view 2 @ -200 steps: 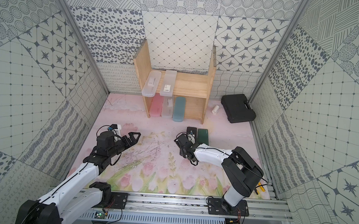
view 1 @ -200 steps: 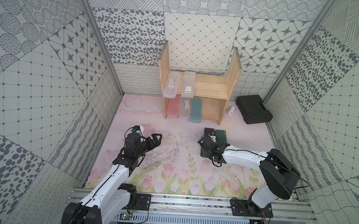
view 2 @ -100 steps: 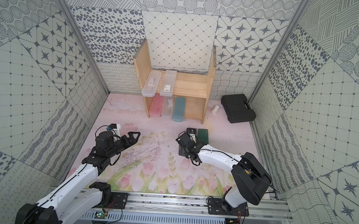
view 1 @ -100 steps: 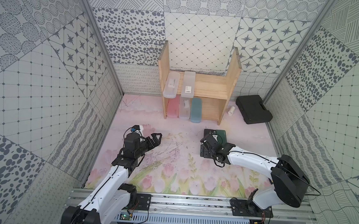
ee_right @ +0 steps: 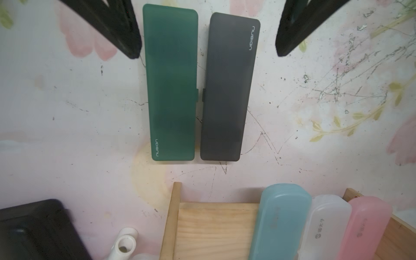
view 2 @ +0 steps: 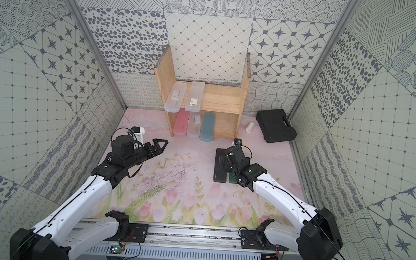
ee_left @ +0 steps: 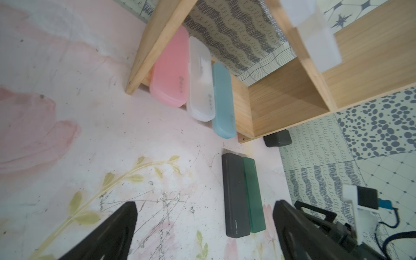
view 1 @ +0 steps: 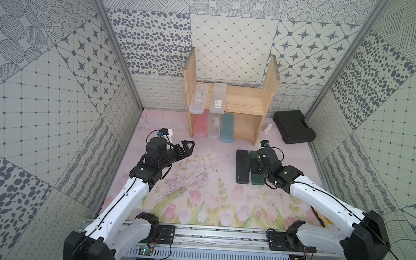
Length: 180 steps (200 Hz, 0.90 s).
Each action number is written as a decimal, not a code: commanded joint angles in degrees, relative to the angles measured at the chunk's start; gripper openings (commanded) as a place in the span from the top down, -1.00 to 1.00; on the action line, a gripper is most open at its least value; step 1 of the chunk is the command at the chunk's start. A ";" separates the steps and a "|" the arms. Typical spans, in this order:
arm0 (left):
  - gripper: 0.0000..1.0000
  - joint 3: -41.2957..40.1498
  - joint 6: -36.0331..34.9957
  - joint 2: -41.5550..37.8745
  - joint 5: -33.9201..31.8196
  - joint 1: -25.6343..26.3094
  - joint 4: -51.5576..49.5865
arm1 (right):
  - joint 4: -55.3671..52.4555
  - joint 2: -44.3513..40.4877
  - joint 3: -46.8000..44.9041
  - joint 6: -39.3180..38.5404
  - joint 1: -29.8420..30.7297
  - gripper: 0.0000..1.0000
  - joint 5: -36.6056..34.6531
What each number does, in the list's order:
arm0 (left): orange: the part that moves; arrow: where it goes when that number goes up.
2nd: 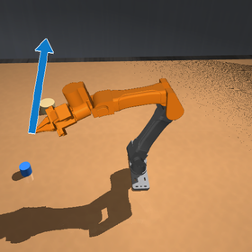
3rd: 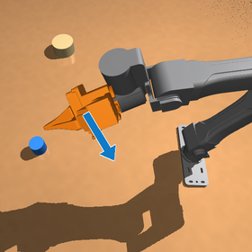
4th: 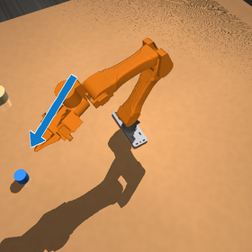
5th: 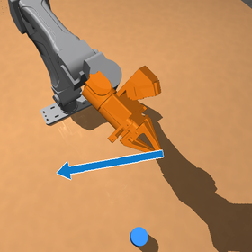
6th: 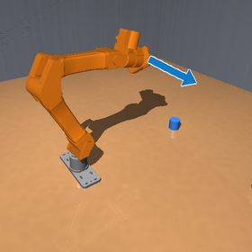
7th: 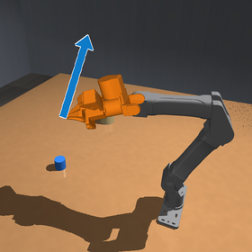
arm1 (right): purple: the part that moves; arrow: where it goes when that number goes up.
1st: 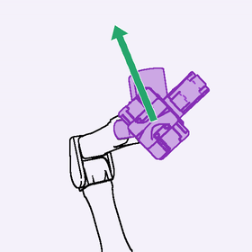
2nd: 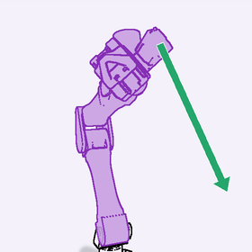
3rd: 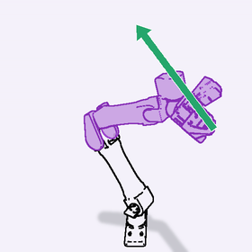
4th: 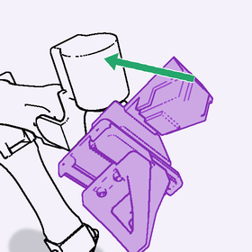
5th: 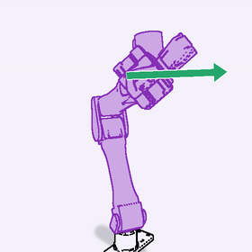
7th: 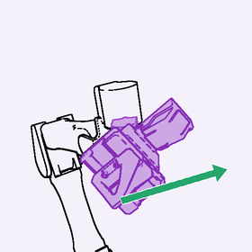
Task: Remove the pencil cases from the shelf
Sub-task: Pick up the pencil case from the shelf.
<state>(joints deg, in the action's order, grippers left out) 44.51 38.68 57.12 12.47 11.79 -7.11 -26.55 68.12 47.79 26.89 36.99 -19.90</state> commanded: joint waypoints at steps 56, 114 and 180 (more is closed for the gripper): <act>-0.99 33.68 -8.24 17.54 -13.69 15.26 -24.37 | 8.45 -6.84 -8.33 -10.28 0.00 -0.97 -7.78; -0.99 60.45 -15.83 36.52 -21.08 18.62 -36.59 | 9.55 -11.95 -11.29 -8.95 -0.04 -0.96 -7.30; -0.99 77.36 -24.09 50.50 -30.06 19.70 -39.39 | 9.51 -11.76 -11.41 -8.70 -0.08 -0.96 -6.81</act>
<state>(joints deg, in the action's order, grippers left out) 114.96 23.33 101.89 -8.58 30.81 -40.56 -19.42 56.90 36.93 18.20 36.97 -26.44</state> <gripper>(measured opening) 0.995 0.982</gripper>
